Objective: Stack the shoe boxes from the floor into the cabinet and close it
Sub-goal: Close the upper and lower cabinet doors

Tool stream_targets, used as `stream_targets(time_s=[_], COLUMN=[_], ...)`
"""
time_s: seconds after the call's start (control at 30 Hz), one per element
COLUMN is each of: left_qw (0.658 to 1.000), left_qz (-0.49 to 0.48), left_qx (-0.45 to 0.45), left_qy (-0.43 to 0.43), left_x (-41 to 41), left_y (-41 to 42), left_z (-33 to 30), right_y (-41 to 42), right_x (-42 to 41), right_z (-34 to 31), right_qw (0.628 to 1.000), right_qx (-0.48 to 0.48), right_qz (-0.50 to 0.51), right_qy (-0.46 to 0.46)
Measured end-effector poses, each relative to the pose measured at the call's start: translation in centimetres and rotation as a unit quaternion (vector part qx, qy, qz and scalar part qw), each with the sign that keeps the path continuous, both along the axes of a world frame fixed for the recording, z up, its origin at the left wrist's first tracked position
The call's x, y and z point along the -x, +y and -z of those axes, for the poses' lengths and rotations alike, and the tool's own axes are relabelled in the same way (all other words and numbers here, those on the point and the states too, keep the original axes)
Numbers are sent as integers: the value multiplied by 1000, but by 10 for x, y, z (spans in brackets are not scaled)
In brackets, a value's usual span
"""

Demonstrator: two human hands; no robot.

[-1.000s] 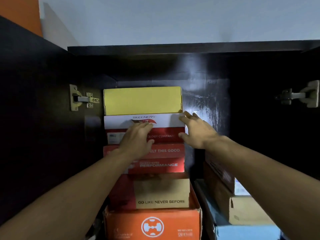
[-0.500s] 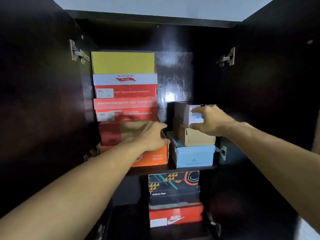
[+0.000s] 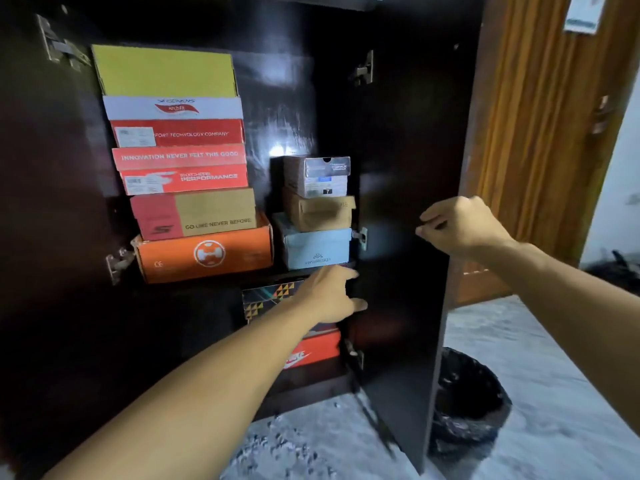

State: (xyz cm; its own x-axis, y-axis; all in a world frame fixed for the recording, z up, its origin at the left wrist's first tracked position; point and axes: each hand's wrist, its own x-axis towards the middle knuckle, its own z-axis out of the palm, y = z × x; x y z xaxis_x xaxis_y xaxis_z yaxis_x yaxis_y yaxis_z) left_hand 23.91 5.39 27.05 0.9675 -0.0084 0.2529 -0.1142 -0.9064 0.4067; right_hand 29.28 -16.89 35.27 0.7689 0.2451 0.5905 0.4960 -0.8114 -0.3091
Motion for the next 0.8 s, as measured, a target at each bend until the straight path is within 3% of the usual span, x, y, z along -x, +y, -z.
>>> stream_targets(time_s=[0.23, 0.43, 0.53, 0.8], left_qw=[997, 987, 983, 959], left_qz=[-1, -10, 3, -16], left_qx=[74, 148, 167, 254], left_qy=[-32, -58, -71, -121], left_x=[-33, -58, -60, -43], left_y=[-62, -109, -121, -96], left_z=[32, 38, 39, 56], right_y=[-31, -34, -32, 12], right_x=[-14, -34, -40, -24], right_z=[14, 13, 14, 11], right_qw=[990, 975, 961, 948], right_qx=[-92, -220, -276, -278], right_qz=[47, -1, -17, -156], right_qy=[-93, -12, -15, 7])
